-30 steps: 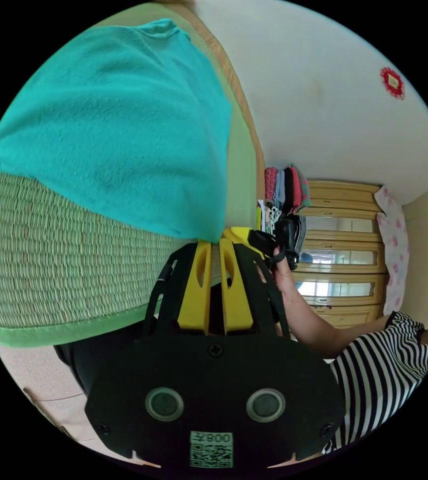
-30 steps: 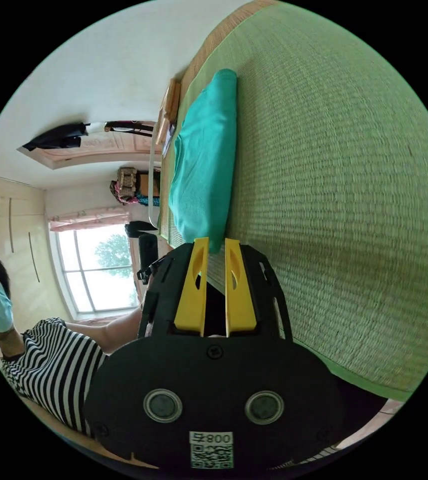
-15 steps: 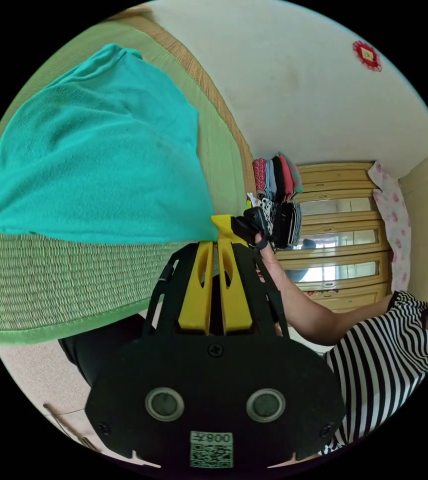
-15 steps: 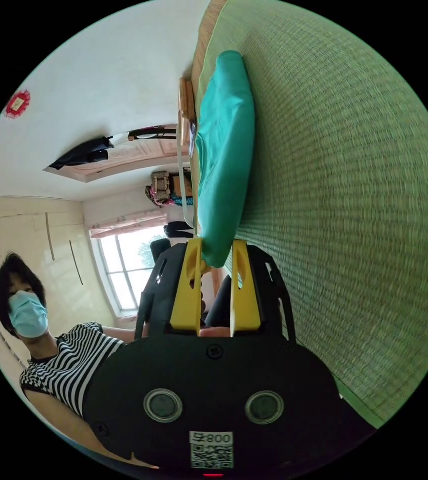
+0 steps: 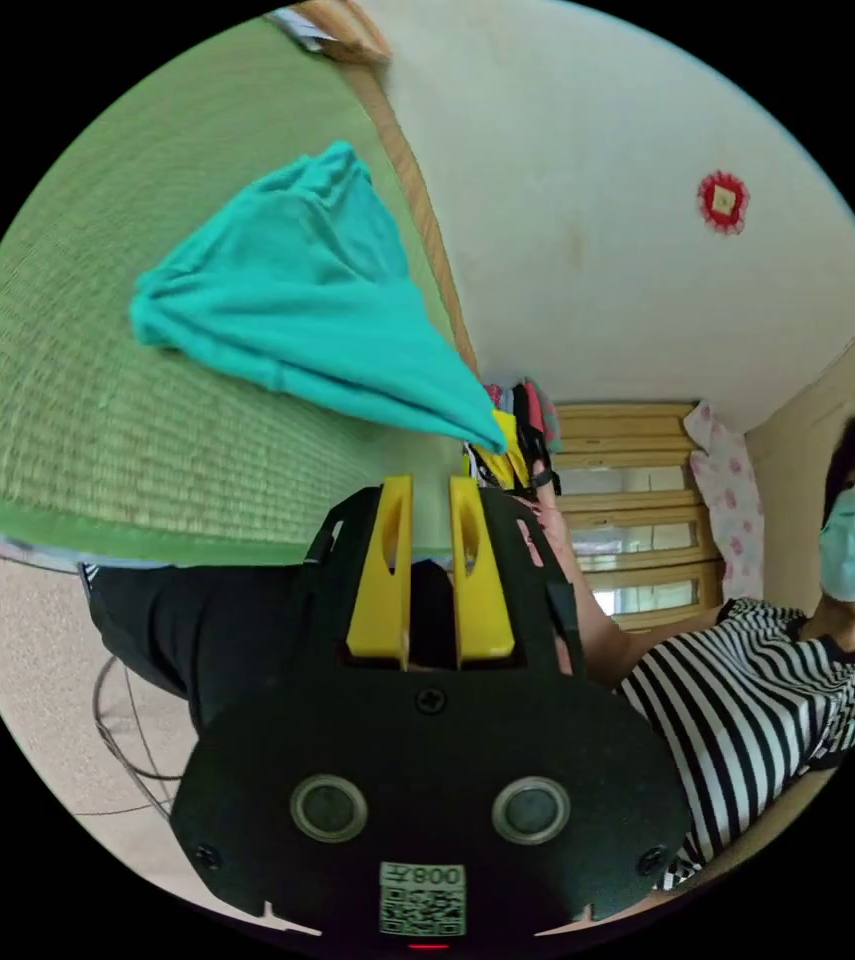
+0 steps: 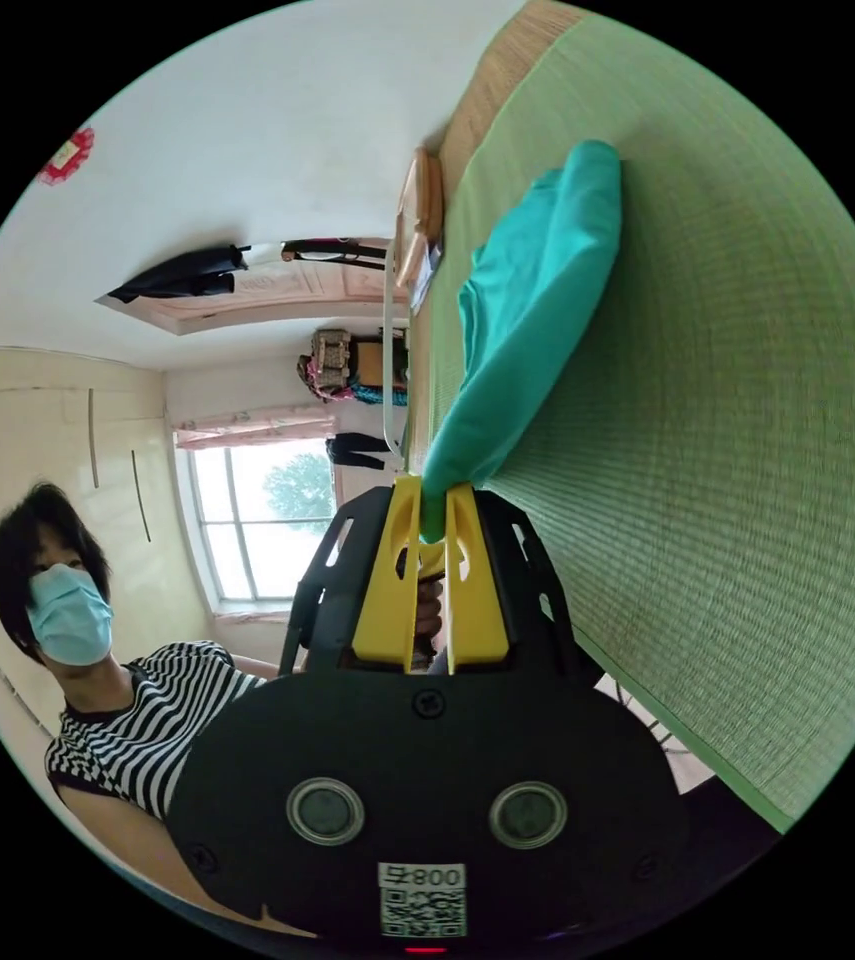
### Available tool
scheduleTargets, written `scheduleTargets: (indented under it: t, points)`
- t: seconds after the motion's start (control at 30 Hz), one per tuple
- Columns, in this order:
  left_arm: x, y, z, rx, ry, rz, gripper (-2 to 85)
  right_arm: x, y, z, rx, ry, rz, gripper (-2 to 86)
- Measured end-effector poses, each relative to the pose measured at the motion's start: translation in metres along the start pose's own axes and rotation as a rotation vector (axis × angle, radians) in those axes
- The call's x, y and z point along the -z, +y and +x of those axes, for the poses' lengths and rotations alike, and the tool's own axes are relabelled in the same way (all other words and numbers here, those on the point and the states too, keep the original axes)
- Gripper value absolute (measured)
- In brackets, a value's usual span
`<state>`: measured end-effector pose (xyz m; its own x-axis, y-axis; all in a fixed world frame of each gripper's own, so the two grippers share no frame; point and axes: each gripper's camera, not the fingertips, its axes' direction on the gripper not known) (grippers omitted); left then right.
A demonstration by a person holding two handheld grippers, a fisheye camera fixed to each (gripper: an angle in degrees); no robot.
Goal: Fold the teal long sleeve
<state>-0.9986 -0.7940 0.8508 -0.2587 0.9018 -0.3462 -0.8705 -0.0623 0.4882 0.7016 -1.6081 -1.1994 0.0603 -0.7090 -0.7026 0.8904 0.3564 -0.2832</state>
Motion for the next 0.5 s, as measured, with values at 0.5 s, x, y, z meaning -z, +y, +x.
scheduleTargets:
  t: [0.5]
  points:
    - [0.082, -0.027, -0.108, 0.402, 0.399, 0.379, 12.7, -0.078, 0.021, -0.147, 0.073, 0.003, 0.024, 2.5]
